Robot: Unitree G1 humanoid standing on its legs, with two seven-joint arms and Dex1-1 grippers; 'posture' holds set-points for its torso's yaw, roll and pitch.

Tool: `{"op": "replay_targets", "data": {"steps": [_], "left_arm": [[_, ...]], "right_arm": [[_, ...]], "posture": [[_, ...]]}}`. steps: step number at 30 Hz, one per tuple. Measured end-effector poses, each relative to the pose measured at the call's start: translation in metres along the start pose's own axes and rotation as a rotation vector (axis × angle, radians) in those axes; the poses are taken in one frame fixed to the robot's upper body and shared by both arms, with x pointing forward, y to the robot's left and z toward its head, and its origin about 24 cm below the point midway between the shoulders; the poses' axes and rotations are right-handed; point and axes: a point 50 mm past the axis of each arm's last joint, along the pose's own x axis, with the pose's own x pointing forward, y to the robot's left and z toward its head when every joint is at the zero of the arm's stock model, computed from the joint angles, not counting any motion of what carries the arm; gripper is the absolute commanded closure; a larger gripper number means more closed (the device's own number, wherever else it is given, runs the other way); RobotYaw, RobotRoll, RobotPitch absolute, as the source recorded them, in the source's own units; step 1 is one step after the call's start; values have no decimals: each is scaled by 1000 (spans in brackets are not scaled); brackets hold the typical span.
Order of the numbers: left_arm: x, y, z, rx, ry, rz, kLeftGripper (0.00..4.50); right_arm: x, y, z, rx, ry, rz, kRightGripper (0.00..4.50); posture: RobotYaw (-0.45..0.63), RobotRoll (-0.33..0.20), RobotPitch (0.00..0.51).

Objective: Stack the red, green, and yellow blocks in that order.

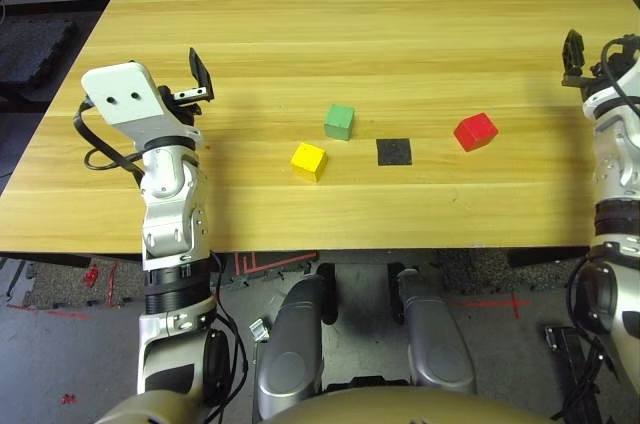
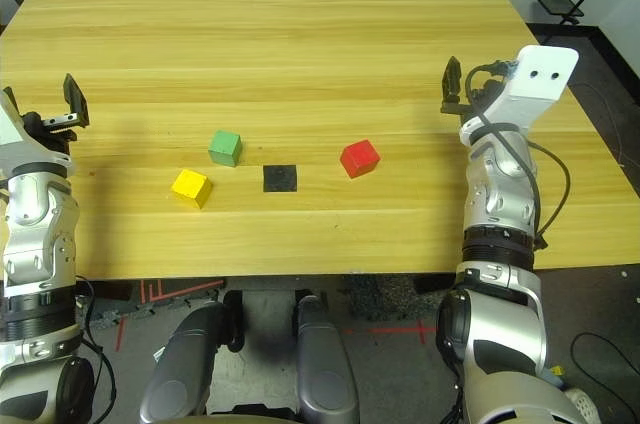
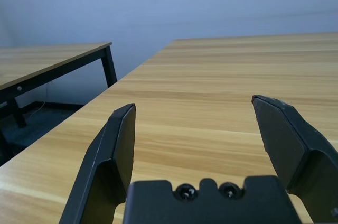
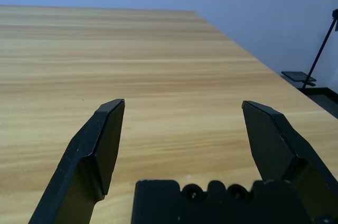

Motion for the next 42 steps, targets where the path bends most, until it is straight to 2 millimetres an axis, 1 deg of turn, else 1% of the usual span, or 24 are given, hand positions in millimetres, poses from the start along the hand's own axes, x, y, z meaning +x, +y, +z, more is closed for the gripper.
{"op": "replay_targets", "data": {"steps": [2,5,7,9,12,14,16,17,19,21,22,27,30,33,37,39,42], "left_arm": [[0,0,0,0,1,-1,15],[-1,-2,-3,-8,7,-10,15],[-1,-6,-3,-32,10,-61,15],[2,-10,0,-73,-3,-159,15],[12,-16,11,-125,-37,-382,15],[17,-17,19,-144,-57,-559,15],[20,-16,24,-171,-60,-725,15],[20,-16,25,-178,-46,-808,15],[19,-16,22,-199,-13,-933,15],[16,-18,16,-204,30,-1052,15],[14,-20,12,-204,54,-1116,15],[9,-30,-4,-211,120,-1370,15],[11,-37,-9,-202,120,-1456,15],[13,-42,-9,-182,96,-1527,15],[15,-44,-7,-161,74,-1574,15],[15,-45,-6,-162,73,-1605,15],[14,-47,-5,-168,80,-1631,15]], "right_arm": [[1,0,2,-2,-11,1,0],[0,-1,1,-3,-12,-4,0],[-3,-3,-1,-9,-8,-6,0],[-5,-1,-1,-9,-4,16,0],[-4,11,8,4,7,145,0],[-5,25,13,-18,62,299,0],[-13,38,14,-24,147,455,0],[-19,44,15,-26,188,533,0],[-26,53,17,-12,258,626,0],[-33,57,22,-6,317,681,0],[-36,59,27,-5,342,700,0],[-46,63,46,-20,477,735,0],[-51,67,52,-26,516,715,0],[-57,66,53,-43,544,679,0],[-68,67,48,-76,553,665,0],[-77,66,39,-119,550,665,0],[-86,63,22,-135,573,657,0]], "posture": [[285,31,261],[271,28,273],[260,23,279],[254,19,279],[246,8,268],[244,-1,263],[242,-7,261],[235,-14,267],[220,-22,269],[199,-30,274],[176,-43,273],[157,-68,268],[148,-74,268],[146,-69,268],[137,-57,271],[139,-49,275],[144,-38,281]]}}
